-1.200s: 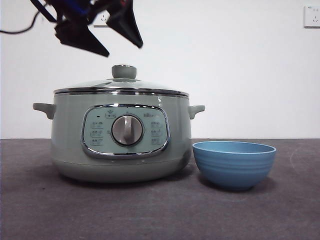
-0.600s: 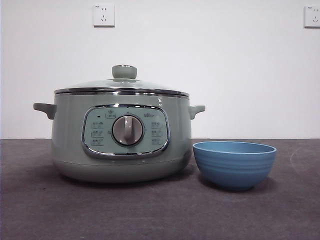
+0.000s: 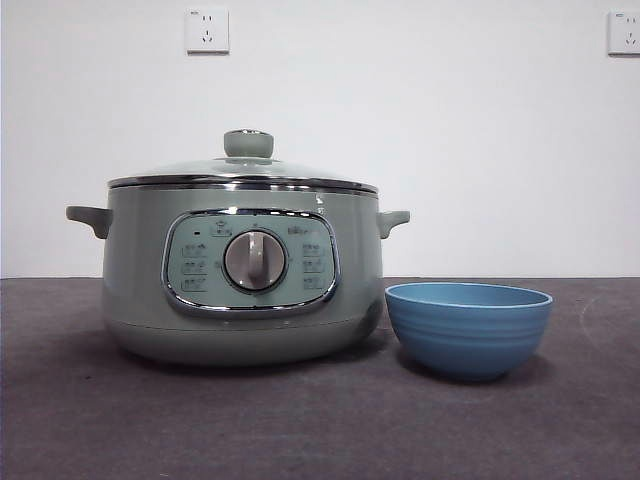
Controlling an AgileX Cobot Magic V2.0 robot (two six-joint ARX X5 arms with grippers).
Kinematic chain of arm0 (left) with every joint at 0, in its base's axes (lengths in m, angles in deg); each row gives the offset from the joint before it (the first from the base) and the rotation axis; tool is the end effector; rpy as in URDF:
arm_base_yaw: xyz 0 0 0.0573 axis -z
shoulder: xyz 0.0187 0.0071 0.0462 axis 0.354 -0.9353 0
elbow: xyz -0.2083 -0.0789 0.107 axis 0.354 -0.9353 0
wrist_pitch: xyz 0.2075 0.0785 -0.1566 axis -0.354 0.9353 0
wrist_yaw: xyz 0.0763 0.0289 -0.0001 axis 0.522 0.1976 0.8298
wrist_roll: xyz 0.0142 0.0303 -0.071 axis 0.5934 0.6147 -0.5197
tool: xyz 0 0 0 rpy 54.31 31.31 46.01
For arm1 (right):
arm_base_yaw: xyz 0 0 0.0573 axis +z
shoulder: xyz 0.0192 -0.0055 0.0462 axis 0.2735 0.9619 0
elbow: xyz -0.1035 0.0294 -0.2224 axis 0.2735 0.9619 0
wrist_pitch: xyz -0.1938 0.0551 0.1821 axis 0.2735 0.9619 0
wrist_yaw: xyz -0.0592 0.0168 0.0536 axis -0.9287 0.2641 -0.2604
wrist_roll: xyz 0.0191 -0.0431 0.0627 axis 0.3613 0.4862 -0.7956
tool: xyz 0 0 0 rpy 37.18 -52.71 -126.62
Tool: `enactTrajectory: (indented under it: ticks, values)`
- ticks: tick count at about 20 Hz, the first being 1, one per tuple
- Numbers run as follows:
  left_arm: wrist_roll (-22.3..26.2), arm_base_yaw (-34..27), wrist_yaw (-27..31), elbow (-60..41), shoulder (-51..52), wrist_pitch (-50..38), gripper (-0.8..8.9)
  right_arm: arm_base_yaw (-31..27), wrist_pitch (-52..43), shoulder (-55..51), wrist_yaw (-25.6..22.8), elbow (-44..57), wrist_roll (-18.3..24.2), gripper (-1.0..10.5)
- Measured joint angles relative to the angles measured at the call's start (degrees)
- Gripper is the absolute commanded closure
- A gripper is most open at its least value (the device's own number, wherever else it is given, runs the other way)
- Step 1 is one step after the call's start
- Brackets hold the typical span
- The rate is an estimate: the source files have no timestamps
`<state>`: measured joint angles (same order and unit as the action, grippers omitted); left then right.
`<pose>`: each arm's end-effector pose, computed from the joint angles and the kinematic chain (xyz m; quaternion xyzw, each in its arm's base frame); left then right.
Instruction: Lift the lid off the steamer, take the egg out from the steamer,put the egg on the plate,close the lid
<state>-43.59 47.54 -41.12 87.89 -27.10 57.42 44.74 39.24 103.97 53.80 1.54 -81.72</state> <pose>0.1916 -0.1211 0.3523 -0.0074 0.2731 -0.3739 0.8863 0.1283 0.0947 0.3253 -0.0026 0.3494 0.3735 0.8593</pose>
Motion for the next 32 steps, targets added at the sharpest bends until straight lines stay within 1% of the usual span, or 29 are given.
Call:
enactTrajectory:
  ticks: [13, 14, 16, 18, 20, 21, 22, 24, 26, 28, 30, 32]
  values:
    - [-0.2, 0.0, 0.1, 0.0, 0.0, 0.0, 8.17, 0.0, 0.0, 0.0, 0.0, 0.0, -0.1, 9.5]
    - [-0.2, 0.0, 0.9, 0.0, 0.0, 0.0, 8.17, 0.0, 0.0, 0.0, 0.0, 0.0, -0.1, 9.5]
    - [-0.2, 0.0, 6.8, 0.0, 0.0, -0.9, 8.17, 0.0, 0.0, 0.0, 0.0, 0.0, -0.1, 9.5]
    - [-0.2, -0.1, 16.6, 0.0, 0.0, -2.7, 8.17, 0.0, 0.0, 0.0, 0.0, 0.0, -0.1, 9.5]
    - [0.5, -3.2, 24.1, -0.2, 0.5, -4.1, 8.17, 0.0, 0.0, 0.0, 0.0, 0.0, -0.1, 9.5]
    - [1.1, -5.5, 25.0, -0.4, 1.3, -5.2, 8.17, 0.0, 0.0, 0.0, 0.0, 0.0, -0.1, 9.5]
    - [2.0, -8.8, 24.4, -1.3, 2.9, -7.5, 8.17, 0.0, 0.0, 0.0, 0.0, 0.0, -0.1, 9.5]
    - [4.1, -14.4, 19.6, -5.5, 8.0, -14.8, 8.17, 0.0, 0.0, 0.0, 0.0, 0.0, -0.1, 9.5]
    - [6.2, -19.3, 17.0, -12.5, 14.4, -22.9, 8.17, 0.0, 0.0, 0.0, 0.0, 0.0, -0.2, 9.5]
    - [7.6, -23.3, 17.0, -21.2, 21.0, -30.3, 8.17, 0.0, 0.0, 0.0, 0.0, 0.0, -0.2, 9.5]
    - [8.1, -25.8, 16.9, -30.6, 27.6, -36.3, 8.17, 0.0, 0.0, 0.0, 0.0, 0.0, -0.2, 9.5]
    - [8.2, -27.6, 16.9, -39.9, 33.1, -39.1, 8.17, 0.0, 0.0, 0.0, 0.0, 0.0, -0.2, 9.5]
